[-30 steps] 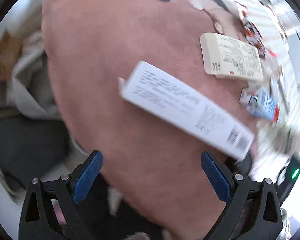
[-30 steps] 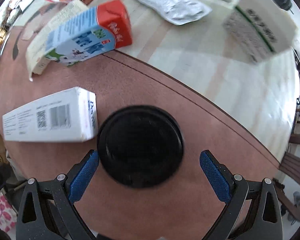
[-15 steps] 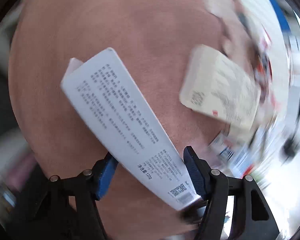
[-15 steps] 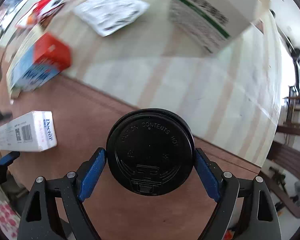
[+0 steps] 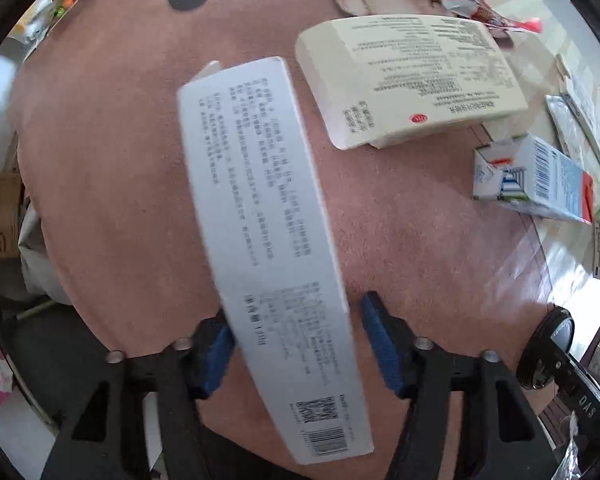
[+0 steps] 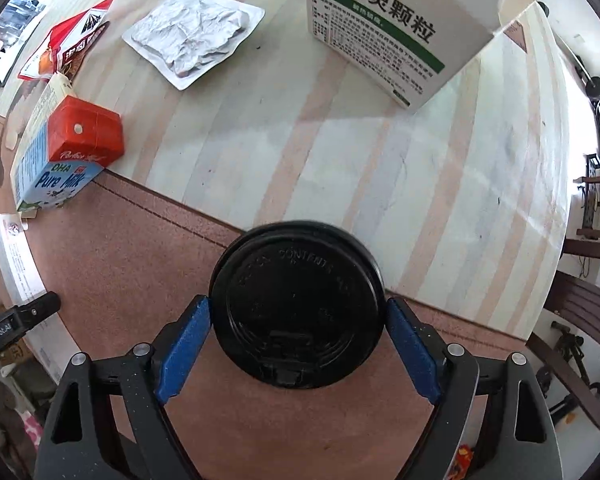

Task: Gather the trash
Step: 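Carry the white box and black lid to the bin and release both, then move both tools back over the table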

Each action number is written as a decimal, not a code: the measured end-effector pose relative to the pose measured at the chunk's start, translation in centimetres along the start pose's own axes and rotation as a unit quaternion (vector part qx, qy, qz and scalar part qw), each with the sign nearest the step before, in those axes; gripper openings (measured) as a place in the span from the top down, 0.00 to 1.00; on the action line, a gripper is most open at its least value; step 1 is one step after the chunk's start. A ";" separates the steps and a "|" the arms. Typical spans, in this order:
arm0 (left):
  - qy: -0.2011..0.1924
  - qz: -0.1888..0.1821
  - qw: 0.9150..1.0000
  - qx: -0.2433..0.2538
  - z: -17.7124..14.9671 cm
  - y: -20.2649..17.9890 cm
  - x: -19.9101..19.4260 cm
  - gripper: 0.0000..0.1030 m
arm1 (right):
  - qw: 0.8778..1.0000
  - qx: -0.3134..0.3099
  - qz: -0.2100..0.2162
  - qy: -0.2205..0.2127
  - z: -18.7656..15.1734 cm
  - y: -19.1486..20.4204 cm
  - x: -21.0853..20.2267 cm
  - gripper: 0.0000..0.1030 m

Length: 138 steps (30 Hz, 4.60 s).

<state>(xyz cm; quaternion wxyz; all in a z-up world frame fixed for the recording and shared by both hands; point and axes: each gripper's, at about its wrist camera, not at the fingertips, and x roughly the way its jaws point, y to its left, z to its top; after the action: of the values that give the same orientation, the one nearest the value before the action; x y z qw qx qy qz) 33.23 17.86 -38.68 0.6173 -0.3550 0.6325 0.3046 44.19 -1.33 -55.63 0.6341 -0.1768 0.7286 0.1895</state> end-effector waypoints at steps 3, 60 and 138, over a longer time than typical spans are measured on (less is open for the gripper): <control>-0.020 0.017 0.999 0.032 -1.4 -1.5 -0.4 0.55 | 1.000 0.015 0.017 -0.006 0.1 -0.3 0.4 0.14; 0.140 -0.173 0.960 -0.170 -19.0 36.7 33.3 0.44 | 0.975 -0.176 0.076 0.111 -31.3 28.1 32.3 0.18; -0.206 0.126 0.958 0.153 -4.5 5.5 -14.5 0.07 | 0.987 0.084 0.075 -0.118 -10.5 1.3 -14.3 0.00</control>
<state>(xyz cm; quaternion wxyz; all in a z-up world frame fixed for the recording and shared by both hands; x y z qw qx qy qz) 25.95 18.31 -24.24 0.7380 -0.1036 0.5701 0.3460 36.44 -5.26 -40.05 0.7121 -0.0441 0.6733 0.1941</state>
